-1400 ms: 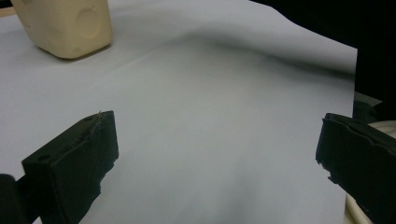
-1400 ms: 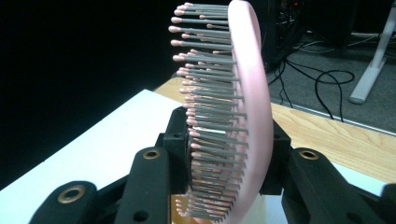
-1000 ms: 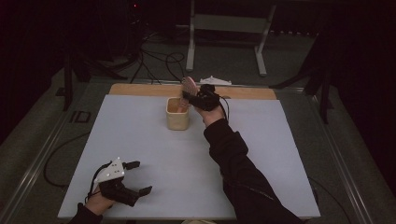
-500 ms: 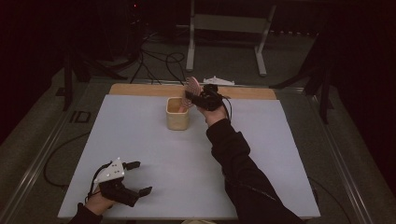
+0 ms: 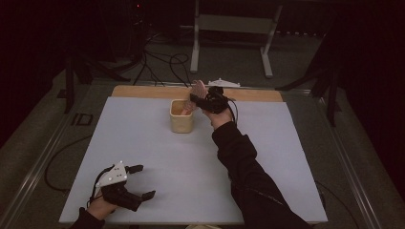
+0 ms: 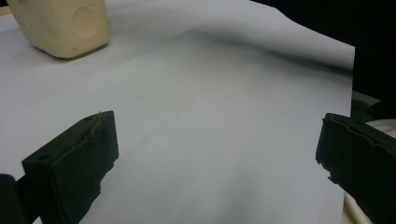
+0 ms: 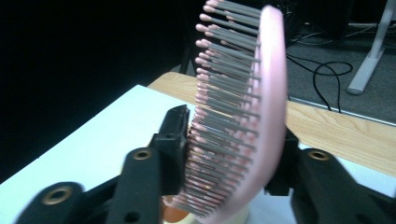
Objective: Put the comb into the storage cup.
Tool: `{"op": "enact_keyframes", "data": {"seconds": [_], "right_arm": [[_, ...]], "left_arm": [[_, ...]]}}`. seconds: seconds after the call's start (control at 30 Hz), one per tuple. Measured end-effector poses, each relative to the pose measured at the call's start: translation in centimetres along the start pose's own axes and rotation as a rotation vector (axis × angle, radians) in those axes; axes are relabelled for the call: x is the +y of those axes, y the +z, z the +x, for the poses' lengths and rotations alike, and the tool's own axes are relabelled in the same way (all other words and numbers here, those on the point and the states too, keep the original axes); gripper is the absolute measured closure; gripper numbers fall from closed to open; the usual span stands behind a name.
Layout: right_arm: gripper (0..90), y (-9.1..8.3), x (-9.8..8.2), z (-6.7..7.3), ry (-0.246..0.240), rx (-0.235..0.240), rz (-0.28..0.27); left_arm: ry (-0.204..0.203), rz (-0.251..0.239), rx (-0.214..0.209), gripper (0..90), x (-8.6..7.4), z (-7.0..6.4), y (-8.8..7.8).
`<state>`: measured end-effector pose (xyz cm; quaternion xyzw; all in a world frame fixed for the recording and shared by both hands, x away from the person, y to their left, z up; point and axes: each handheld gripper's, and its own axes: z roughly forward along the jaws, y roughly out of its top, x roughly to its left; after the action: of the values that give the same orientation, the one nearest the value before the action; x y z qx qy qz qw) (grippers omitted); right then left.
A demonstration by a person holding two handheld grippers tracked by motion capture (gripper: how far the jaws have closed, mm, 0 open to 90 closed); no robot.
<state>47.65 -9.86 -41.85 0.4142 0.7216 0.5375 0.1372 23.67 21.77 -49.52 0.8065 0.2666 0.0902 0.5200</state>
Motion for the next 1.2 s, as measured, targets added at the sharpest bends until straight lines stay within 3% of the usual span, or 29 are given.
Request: {"op": "enact_keyframes", "data": {"seconds": [0.47, 0.73, 1.2], "right_arm": [[16.0, -0.2, 0.1, 0.0, -0.017, 0.009, 0.028], [9.6, -0.8, -0.1, -0.3, -0.032, 0.058, 0.037], [9.5, -1.3, -0.5, -0.3, -0.082, 0.054, 0.047]], "left_arm": [[0.0, -0.002, -0.001, 0.0, 0.0, 0.0, 0.0], [-0.001, -0.003, 0.0, 0.0, 0.0, 0.0, 0.0], [0.006, -0.005, 0.001, 0.0, 0.1, 0.0, 0.0]]}}
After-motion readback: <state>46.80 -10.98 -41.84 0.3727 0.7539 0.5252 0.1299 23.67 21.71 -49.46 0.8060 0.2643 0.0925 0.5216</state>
